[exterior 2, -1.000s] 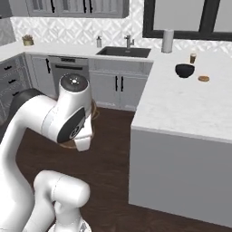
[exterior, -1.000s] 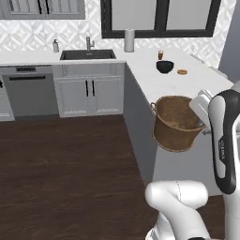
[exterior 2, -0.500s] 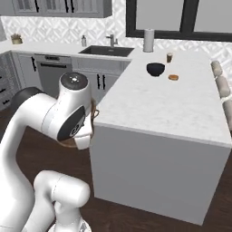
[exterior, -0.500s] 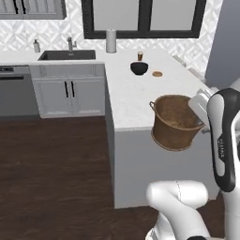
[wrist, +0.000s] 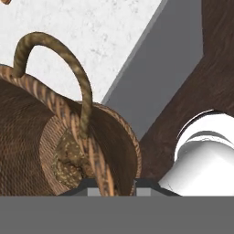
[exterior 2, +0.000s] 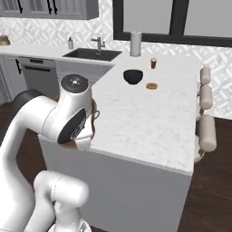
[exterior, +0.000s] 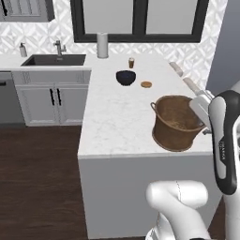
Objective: Open the cabinet, pick up the bread from the cabinet and place it in the basket. Then move the basket to the dining counter.
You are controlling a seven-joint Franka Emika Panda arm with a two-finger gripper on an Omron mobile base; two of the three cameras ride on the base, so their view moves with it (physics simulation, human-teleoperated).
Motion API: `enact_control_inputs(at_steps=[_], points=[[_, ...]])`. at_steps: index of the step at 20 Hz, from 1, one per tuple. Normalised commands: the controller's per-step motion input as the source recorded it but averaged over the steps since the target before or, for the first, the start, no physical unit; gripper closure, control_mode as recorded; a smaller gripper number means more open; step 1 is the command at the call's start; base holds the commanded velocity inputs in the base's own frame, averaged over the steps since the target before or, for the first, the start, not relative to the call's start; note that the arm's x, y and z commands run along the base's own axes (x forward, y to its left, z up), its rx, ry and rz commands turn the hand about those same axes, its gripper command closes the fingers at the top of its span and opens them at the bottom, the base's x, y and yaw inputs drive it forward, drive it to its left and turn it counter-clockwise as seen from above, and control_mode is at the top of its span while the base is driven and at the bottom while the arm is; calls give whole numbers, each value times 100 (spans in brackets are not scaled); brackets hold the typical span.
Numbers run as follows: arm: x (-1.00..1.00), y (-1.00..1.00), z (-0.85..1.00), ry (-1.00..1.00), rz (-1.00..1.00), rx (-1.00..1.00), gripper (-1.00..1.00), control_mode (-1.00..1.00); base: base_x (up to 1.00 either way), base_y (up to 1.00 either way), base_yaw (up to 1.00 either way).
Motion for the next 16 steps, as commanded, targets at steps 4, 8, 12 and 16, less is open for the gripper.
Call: enact_control_inputs(at_steps=[4,8,12,16], points=[[0,0,0,0,0,0,100,100,92,-38,19],[75,-36,-12,0,15,9,100,-100,25,-9,4],[100,-61,-41,1,18,8,100,-100,0,0,0],[100,-36,-81,0,4,1,100,-100,0,0,0]])
